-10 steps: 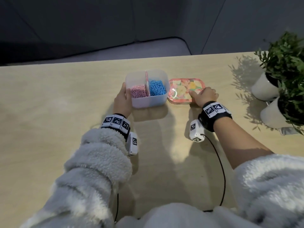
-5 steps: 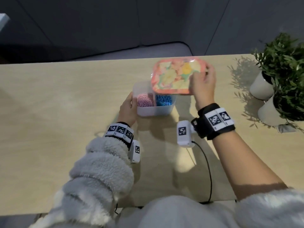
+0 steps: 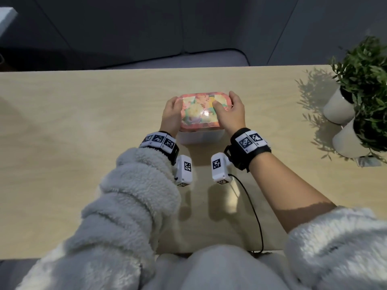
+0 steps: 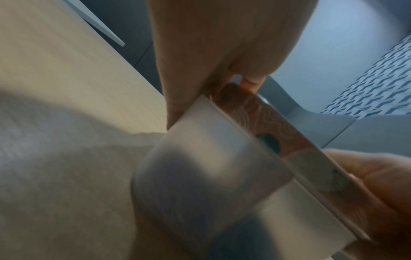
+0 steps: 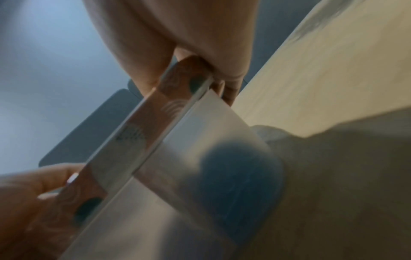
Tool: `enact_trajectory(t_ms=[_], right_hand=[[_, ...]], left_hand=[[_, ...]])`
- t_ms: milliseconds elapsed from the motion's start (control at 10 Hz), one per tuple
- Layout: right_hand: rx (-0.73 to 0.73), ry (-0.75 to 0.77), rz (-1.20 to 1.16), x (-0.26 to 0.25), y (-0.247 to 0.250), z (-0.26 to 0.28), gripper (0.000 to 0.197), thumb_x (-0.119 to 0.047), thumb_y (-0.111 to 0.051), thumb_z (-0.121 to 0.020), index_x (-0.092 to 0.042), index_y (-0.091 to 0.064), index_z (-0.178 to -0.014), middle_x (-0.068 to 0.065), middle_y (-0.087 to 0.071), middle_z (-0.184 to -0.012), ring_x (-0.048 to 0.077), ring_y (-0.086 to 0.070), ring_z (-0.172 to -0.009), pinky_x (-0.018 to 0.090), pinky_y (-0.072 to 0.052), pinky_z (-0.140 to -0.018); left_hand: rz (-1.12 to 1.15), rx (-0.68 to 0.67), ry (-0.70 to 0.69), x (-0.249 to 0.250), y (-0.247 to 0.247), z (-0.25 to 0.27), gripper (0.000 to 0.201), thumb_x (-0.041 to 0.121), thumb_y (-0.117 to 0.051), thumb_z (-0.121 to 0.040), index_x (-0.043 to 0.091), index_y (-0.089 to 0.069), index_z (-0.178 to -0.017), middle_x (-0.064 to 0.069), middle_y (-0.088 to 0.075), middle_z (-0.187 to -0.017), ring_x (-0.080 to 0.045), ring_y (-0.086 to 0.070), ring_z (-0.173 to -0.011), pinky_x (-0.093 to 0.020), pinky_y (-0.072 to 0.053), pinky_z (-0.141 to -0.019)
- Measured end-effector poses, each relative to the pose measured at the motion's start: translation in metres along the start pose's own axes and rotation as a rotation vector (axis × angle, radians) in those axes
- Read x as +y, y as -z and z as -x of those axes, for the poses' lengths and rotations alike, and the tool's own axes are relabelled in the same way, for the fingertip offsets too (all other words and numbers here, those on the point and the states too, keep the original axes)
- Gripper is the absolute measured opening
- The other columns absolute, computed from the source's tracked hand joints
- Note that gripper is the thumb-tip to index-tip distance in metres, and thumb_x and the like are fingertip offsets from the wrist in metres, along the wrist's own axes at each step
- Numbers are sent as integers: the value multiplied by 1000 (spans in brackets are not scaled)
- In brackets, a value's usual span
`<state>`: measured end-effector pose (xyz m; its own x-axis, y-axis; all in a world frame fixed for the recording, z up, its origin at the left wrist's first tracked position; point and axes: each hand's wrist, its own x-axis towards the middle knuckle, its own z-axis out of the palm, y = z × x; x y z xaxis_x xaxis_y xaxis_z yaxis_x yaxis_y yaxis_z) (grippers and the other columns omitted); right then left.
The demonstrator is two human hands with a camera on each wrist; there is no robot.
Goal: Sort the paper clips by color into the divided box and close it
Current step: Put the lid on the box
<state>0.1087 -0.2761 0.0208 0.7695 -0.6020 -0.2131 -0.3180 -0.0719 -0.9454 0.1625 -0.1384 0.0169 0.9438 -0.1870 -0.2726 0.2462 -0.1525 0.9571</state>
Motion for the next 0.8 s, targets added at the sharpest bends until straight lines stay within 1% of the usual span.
enact_trajectory(t_ms=[100, 200, 300, 400, 500, 600, 700, 800], right_hand=[[-8, -4, 49, -3, -7, -4, 60, -26, -64, -81, -16, -42, -135, 9, -48, -137, 24, -48, -125, 41, -41, -107], [-1, -6, 60, 0, -11, -5, 53, -28, -62, -77, -20, -45, -127, 9, -52, -127, 24, -54, -114, 44, -46, -100], [13, 79, 104, 4, -11, -1, 51, -26, -58, -80, -15, -44, -129, 6, -53, -128, 24, -49, -118, 43, -44, -102], [13, 125, 105, 5, -10, 2, 51, -25, -54, -84, -15, -45, -133, 4, -51, -132, 23, -45, -124, 40, -40, -106], [25, 104, 154, 8, -9, 3, 46, -24, -49, -89, -19, -43, -134, 1, -49, -128, 20, -41, -125, 35, -37, -107], [42, 101, 131, 5, -8, 4, 43, -23, -47, -91, -17, -43, -133, -2, -47, -116, 21, -41, -124, 33, -37, -105], [-38, 84, 171, 5, -7, 2, 44, -28, -45, -93, -15, -41, -135, 7, -49, -131, 24, -40, -126, 35, -35, -107], [-63, 1, 89, 6, 6, -4, 63, -52, -37, -89, -19, -30, -142, 6, -36, -146, 24, -37, -133, 44, -32, -112]], left_hand=[[-17, 48, 43, -5, -3, -4, 34, 17, -32, -97, 11, -41, -129, -1, -56, -102, -8, -59, -82, -14, -48, -57], [-44, 45, 30, -3, 0, -9, 33, 17, -32, -97, 11, -43, -128, -1, -55, -102, -9, -58, -84, -13, -47, -57], [-123, 46, 10, -1, 0, -14, 33, 18, -31, -97, 10, -45, -126, -4, -54, -106, -17, -56, -95, -15, -43, -62], [-166, 61, -26, -5, -2, -17, 33, 21, -31, -98, 8, -47, -123, -5, -55, -105, -18, -55, -95, -16, -43, -64], [-187, 52, -59, -5, -2, -21, 30, 23, -31, -98, 8, -50, -116, -5, -54, -103, -17, -55, -93, -18, -44, -67], [-206, 37, -77, -8, 0, -25, 31, 23, -30, -99, 7, -49, -116, -6, -55, -102, -18, -55, -92, -22, -44, -68], [-184, 2, -30, 0, 0, -20, 33, 26, -30, -100, 5, -44, -121, -6, -56, -101, -18, -57, -92, -21, -49, -68], [-38, 6, 49, 1, 7, -19, 49, 42, -29, -99, 11, -25, -136, -9, -51, -127, -21, -57, -109, -21, -48, -87]])
